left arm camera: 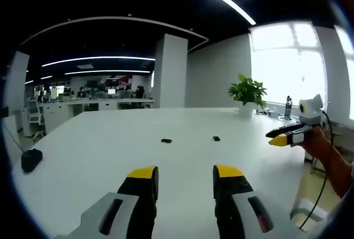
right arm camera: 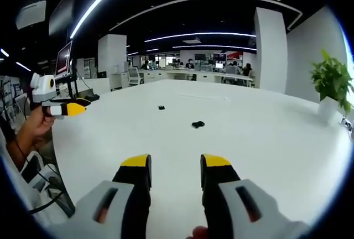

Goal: Snap the two parts of the plastic buckle together until the buckle closes and remains connected.

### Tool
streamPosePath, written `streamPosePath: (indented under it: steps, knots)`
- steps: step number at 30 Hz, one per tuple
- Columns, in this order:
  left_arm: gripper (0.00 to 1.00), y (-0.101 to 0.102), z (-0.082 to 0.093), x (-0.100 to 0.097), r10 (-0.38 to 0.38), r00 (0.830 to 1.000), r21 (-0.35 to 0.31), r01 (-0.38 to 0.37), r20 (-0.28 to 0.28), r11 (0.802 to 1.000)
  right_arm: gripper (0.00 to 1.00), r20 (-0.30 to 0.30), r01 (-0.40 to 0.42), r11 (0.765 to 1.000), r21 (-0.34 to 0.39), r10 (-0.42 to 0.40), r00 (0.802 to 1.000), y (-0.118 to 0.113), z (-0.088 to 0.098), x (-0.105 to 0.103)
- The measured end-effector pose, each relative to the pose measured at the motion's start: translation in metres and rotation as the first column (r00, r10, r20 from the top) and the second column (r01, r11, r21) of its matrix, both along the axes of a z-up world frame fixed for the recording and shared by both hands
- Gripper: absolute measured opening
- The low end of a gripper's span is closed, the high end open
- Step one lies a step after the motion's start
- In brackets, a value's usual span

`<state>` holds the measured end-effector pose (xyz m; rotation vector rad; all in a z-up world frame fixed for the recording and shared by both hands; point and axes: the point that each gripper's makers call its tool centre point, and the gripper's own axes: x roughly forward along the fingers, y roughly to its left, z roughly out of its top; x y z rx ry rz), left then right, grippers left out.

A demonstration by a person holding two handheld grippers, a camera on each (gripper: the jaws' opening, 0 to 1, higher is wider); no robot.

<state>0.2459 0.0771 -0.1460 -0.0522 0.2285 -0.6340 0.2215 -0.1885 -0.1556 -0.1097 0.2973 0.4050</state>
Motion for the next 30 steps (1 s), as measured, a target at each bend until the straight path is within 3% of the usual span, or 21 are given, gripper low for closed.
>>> streamPosePath:
  steps: [10, 30]
  knots:
    - [0.39, 0.002, 0.006, 0.01, 0.003, 1.0, 0.001, -0.003, -0.002, 1.0, 0.35, -0.002, -0.001, 1.0, -0.005, 0.001, 1.0, 0.0, 0.005, 0.009]
    - [0.39, -0.002, 0.013, 0.05, -0.002, 1.0, 0.007, 0.002, -0.012, 1.0, 0.35, -0.012, -0.009, 1.0, -0.008, 0.009, 1.0, 0.001, 0.013, 0.051]
